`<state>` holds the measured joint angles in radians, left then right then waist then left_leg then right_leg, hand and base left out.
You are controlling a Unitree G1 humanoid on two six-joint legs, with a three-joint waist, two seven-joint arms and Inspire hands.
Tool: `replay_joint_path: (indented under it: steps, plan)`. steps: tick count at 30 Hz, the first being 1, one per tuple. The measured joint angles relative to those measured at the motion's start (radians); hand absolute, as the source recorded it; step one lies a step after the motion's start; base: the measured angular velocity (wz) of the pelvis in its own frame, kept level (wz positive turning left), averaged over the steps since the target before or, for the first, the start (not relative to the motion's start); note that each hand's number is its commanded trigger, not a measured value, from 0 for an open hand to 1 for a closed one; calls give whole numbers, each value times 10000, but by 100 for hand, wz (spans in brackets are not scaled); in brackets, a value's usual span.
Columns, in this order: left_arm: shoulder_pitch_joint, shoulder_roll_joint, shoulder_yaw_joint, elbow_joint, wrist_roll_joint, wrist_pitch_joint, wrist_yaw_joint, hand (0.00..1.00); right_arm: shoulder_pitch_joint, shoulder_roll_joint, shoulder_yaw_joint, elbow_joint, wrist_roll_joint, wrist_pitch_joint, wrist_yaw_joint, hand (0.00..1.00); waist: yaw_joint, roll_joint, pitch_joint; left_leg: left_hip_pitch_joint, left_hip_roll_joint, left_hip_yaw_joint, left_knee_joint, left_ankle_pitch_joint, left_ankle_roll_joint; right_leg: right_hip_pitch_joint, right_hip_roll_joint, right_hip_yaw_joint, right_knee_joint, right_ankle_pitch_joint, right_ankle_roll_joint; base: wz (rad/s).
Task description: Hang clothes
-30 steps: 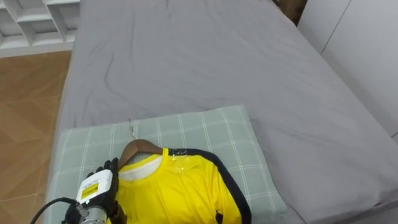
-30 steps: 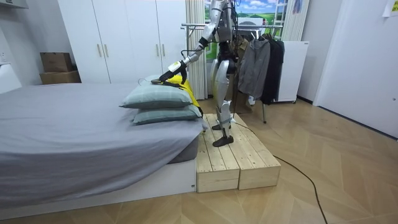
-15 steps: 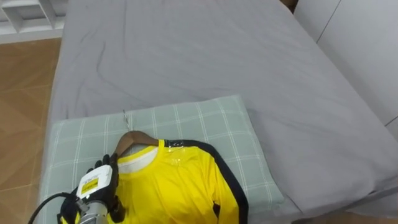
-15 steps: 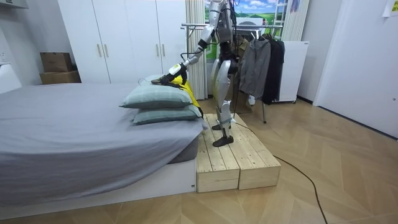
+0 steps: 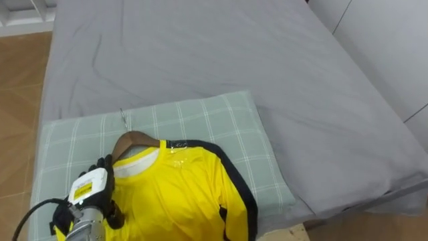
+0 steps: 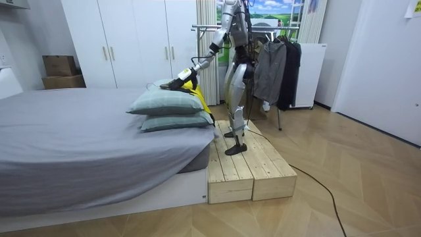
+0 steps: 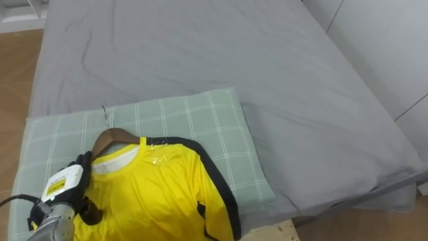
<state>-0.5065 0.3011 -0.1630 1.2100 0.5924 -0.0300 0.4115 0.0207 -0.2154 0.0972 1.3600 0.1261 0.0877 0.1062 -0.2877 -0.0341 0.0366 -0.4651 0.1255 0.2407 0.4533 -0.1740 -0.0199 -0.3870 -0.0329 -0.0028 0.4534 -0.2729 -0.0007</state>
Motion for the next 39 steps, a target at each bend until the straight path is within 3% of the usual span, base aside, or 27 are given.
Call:
replay_joint_path:
  steps: [9,15,32,33,34,35,36,39]
  plan:
    - [-84,149,330,113,-710,-342,-11,0,10,154,196,-6,11,-38,-303,0,71,-211,-29,-88,3,-37,96,0,0,46,0,-47,-15,27,-4,1]
    - [-127,152,271,288,-1138,-626,-4,0,6,177,777,-8,243,-122,-302,0,19,-315,29,-87,4,-76,178,0,1,166,4,-90,-68,9,2,4]
    - [-216,203,56,286,-1514,-637,-26,0,6,213,1314,-10,332,-86,-298,0,-79,-360,48,-143,15,-73,247,-2,4,186,-25,-237,-37,-6,15,1]
    - [-226,213,6,286,-1523,-637,-26,5,9,214,1388,-10,334,-82,-298,0,-81,-360,48,-146,17,-73,245,-2,4,187,-30,-262,-39,-6,14,4]
    - [-228,212,-2,286,-1523,-637,-27,58,8,213,1469,-12,344,-78,-296,0,-76,-359,47,-146,17,-73,244,-2,5,195,-31,-273,-41,-6,14,0]
    - [-228,212,-14,286,-1529,-637,-31,92,8,213,1507,-12,349,-78,-295,0,-80,-360,47,-145,20,-73,245,-2,5,205,-30,-277,-43,-6,14,0]
    - [-228,212,-31,291,-1570,-636,-55,100,10,219,1562,-12,343,-76,-291,0,-76,-357,45,-144,24,-73,248,-2,5,220,-26,-283,-51,-5,13,0]
    - [-236,221,-33,292,-1691,-619,-118,100,13,231,1558,-16,271,-65,-290,0,-88,-345,38,-140,25,-72,248,-2,5,239,-25,-285,-52,-3,11,0]
